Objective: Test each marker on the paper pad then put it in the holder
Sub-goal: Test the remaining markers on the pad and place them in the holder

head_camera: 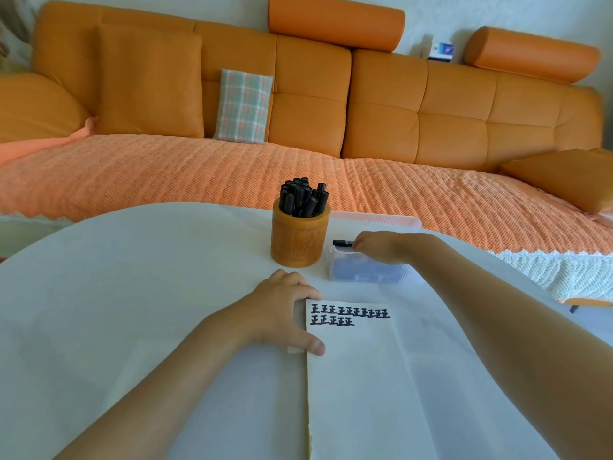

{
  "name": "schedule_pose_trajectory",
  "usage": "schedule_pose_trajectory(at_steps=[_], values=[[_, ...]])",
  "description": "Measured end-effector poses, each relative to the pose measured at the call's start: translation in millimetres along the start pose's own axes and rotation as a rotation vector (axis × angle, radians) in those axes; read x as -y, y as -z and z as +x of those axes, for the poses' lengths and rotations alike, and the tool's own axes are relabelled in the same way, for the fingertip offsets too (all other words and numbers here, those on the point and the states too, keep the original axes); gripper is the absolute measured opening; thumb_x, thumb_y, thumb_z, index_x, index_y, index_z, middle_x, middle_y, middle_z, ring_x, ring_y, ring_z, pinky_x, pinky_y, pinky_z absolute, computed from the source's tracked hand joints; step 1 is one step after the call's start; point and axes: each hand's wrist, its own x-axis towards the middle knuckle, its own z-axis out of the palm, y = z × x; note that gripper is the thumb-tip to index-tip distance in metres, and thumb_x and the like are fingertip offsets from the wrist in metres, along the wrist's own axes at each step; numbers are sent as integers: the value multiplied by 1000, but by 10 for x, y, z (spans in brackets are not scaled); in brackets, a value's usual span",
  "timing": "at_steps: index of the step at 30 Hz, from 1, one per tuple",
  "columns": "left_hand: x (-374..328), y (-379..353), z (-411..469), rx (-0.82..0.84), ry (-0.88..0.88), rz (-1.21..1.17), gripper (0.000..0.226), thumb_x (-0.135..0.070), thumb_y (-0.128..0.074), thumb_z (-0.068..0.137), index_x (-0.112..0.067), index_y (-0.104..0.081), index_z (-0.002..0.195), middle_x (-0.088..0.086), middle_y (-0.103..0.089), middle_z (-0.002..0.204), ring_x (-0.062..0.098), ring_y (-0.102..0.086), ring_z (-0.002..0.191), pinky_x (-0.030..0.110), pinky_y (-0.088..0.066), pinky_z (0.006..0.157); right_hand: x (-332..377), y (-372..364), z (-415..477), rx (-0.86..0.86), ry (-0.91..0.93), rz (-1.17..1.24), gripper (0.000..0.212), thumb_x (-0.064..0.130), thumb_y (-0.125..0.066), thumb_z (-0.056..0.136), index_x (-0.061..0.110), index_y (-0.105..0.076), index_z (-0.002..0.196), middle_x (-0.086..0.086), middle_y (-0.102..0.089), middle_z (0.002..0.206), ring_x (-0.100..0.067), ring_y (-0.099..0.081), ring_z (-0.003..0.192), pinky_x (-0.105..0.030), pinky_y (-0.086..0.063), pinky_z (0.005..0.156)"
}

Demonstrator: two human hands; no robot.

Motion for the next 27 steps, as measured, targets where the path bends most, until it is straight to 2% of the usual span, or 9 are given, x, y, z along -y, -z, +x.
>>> schedule_pose_trajectory(at_steps=[2, 5, 7, 9, 12, 16, 19, 22, 27], values=[[-1, 4, 3, 6, 6, 6, 93, -69, -79, 59, -37, -44, 139, -20, -39, 125, 2, -28, 122, 33, -35, 108, 13, -19, 34, -15, 14, -48, 40, 21, -32, 102, 10, -59, 129, -8, -58, 135, -29, -53, 123, -45, -38, 109], [-2, 6, 0, 8, 12, 7, 92, -69, -79, 59, -38, -44, 139, -21, -39, 124, 2, -29, 122, 33, -35, 108, 2, -39, 68, -62, 8, -14, 41, 9, -31, 98, 0, -64, 122, -14, -64, 127, -33, -59, 114, -41, -46, 101], [-4, 6, -3, 7, 11, 3, 92, -68, -79, 59, -38, -45, 138, -21, -40, 123, 1, -29, 121, 33, -34, 108, -9, -30, 29, -104, 61, 7, 35, 10, -35, 101, 3, -67, 113, -10, -67, 107, -27, -58, 91, -32, -45, 79], [-13, 11, -4, 6, 14, 8, 91, -68, -79, 59, -38, -45, 139, -21, -40, 123, 1, -29, 121, 33, -34, 108, -17, 3, -35, -191, 132, 77, 25, 19, -44, 102, 17, -68, 106, -2, -63, 90, -21, -51, 79, -32, -38, 66], [-40, 26, -23, 14, 24, 17, 89, -68, -77, 62, -39, -44, 139, -21, -39, 125, 2, -28, 122, 33, -35, 107, 17, 52, -224, -390, 257, 34, 29, 27, -45, 102, 35, -60, 126, 5, -65, 95, -20, -59, 79, -33, -46, 66], [-91, 36, -79, -15, 22, 48, 75, -63, -70, 73, -38, -44, 139, -20, -42, 127, 2, -30, 123, 34, -36, 106, 118, -9, -606, -610, 347, -50, 31, 31, -38, 104, 30, -52, 132, 4, -66, 97, -22, -58, 82, -32, -42, 62], [-140, 10, -126, -101, 22, 34, 62, -57, -65, 82, -35, -46, 137, -21, -46, 131, 2, -35, 125, 30, -37, 105, 154, -223, -861, -579, 330, 36, 22, 33, -42, 101, 22, -58, 112, 2, -63, 87, -25, -57, 79, -36, -43, 65], [-222, -23, -162, -221, -6, 1, 54, -51, -62, 89, -35, -46, 138, -23, -49, 128, 2, -42, 123, 30, -41, 102, 122, -480, -1055, -497, 317, -48, 19, 35, -45, 100, 26, -61, 97, 6, -63, 81, -23, -60, 81, -38, -49, 72], [-404, -78, -190, -337, -126, -34, 40, -43, -63, 90, -35, -55, 128, -23, -57, 116, 1, -49, 111, 32, -47, 92, 49, -795, -1201, -440, 342, 24, 21, 32, -43, 101, 24, -63, 97, 9, -64, 85, -17, -58, 79, -40, -50, 73]])
